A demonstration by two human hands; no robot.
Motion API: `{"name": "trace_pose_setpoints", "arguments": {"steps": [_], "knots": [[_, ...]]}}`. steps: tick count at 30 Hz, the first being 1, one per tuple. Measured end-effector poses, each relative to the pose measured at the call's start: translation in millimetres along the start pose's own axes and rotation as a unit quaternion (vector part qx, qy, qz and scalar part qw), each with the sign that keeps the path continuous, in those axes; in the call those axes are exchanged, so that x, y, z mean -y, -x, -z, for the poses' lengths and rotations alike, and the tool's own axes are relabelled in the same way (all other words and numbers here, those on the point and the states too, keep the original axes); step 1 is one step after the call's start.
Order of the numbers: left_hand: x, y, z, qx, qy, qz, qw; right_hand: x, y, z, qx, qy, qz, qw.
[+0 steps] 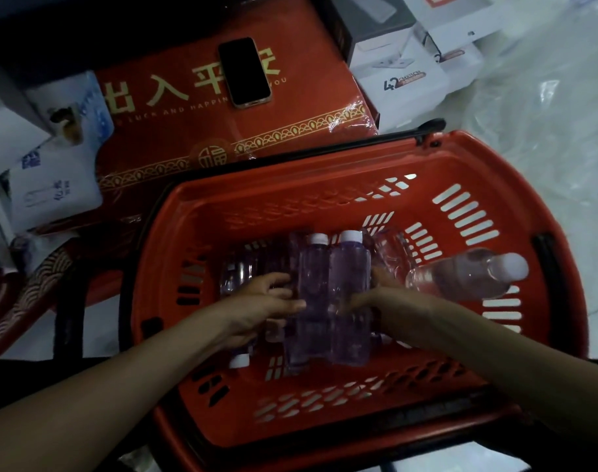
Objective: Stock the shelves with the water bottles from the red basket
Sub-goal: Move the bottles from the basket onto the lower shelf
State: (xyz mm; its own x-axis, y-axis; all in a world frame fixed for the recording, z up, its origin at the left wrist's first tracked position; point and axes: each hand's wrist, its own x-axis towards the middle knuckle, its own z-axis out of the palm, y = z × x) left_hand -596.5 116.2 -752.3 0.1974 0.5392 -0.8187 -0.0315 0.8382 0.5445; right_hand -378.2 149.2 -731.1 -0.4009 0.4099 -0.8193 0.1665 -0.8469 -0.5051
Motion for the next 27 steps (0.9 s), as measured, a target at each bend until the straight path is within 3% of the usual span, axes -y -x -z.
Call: {"name": "trace_pose_setpoints", "arguments": {"steps": [4, 9, 13, 18, 24, 27], "knots": [[-0.4, 4.8, -2.5, 0.038, 0.007, -0.016, 0.999, 6.4, 3.5, 0.5, 0.039, -0.059, -0.043, 0.997], [-6.5, 8.5, -4.4, 0.035, 0.071, -0.055, 0.995, 25.2, 14.5, -4.8, 0.087, -0.064, 0.017, 0.994], [-26.5, 13.3, -9.1, 0.051, 0.069, -0.099, 0.991, 34.6, 15.7, 1.6, 0.061, -0.091, 0.055, 0.992], [-44.9, 23.9, -15.0, 0.027, 0.049, -0.128, 0.990, 41.4, 21.0, 5.1, 0.086, -0.068, 0.093, 0.990], [-55.7, 38.4, -23.0, 0.002, 0.039, -0.168, 0.985, 52.1, 29.4, 0.6, -0.014, -0.075, 0.106, 0.991], [-71.1, 51.6, -28.7, 0.002, 0.039, -0.217, 0.975, 62.9, 37.3, -5.7, -0.001, -0.092, 0.135, 0.987]]}}
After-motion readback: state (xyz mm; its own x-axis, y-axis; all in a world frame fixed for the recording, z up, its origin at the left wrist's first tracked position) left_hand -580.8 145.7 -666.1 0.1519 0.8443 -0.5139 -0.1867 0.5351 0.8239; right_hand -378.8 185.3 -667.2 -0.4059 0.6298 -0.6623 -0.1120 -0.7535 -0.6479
